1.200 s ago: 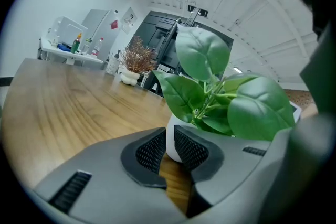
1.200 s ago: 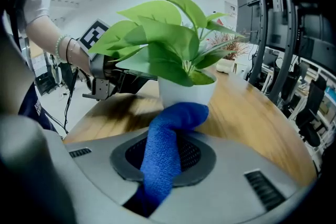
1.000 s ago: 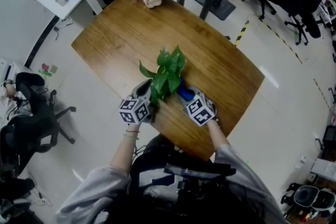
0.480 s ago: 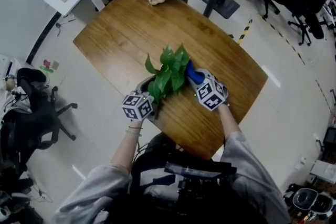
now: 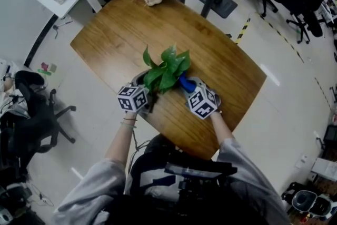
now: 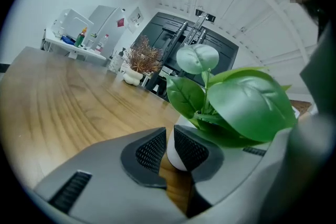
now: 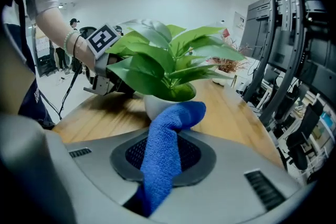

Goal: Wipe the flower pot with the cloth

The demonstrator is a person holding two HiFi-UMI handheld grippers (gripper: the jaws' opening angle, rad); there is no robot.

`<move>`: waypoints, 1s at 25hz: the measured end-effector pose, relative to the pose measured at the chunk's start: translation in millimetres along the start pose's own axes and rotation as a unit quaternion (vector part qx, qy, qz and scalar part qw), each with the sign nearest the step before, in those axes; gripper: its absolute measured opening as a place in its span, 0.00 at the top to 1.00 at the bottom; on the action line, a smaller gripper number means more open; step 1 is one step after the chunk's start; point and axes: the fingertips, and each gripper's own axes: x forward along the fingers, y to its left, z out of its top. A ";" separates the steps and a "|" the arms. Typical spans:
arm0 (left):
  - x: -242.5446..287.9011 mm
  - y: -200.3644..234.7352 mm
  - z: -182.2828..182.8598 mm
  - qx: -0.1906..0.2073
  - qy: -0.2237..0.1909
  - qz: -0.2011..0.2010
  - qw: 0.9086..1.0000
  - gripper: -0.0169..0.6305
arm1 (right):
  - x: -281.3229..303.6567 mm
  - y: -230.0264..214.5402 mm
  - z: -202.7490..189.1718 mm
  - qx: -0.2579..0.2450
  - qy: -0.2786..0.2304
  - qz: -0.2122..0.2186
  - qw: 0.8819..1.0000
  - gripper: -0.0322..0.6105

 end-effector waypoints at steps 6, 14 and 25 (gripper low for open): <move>12.1 4.0 5.1 0.007 0.009 -0.020 1.000 0.89 | 9.8 37.4 -3.1 0.024 0.009 0.022 0.999 0.84; -1.1 18.8 14.8 -0.004 -0.013 0.007 1.000 0.89 | 8.8 34.9 -12.8 0.050 0.007 0.019 0.999 0.84; -15.7 -23.0 -14.5 -0.007 -0.011 -0.019 1.000 0.89 | -4.3 -54.9 0.6 -0.082 0.028 -0.032 0.996 0.84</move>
